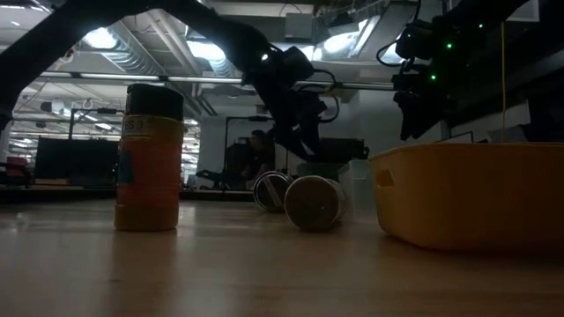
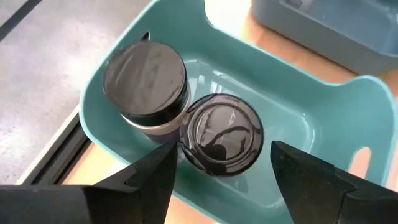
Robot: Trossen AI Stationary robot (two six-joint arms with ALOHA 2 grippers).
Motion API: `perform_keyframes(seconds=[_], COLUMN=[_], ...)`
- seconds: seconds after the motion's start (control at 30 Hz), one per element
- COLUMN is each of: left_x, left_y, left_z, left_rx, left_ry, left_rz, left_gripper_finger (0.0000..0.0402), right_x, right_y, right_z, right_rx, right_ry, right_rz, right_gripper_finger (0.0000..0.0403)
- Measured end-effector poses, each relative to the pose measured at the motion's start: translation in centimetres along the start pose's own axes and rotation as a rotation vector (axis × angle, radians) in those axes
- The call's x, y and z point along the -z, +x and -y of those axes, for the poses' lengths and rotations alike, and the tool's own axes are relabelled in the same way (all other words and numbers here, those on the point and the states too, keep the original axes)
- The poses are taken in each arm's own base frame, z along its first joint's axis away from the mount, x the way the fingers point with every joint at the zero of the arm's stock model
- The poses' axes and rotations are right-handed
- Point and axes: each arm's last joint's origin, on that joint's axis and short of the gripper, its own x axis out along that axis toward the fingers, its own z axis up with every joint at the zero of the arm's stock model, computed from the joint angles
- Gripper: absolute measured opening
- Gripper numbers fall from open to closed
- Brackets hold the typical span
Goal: Sort spices by type
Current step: Put the green seasoning into the green bin
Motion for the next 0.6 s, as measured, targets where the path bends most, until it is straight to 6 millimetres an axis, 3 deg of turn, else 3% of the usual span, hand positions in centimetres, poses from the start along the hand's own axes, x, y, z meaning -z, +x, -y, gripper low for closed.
perform_keyframes(seconds=[0.27,0.6], left_x=[-1.0,0.3], left_y=[-4.0,-10.7], left_z=[0.1,2.3], left_rx=[0.006,0.032], left_ry=[-0.022,-0.171], left_rz=[-0.028,-0.216], left_gripper_finger=[0.0239,0.0239], right_x=[0.1,0.2], right_y=[0.0,0.0], right_z=[0.0,0.0], right_rx=[0.002,0.001], right_ry=[-0.002,-0.004], right_rz=[-0.010,-0.018], right_gripper_finger=[0.0246,0.0246])
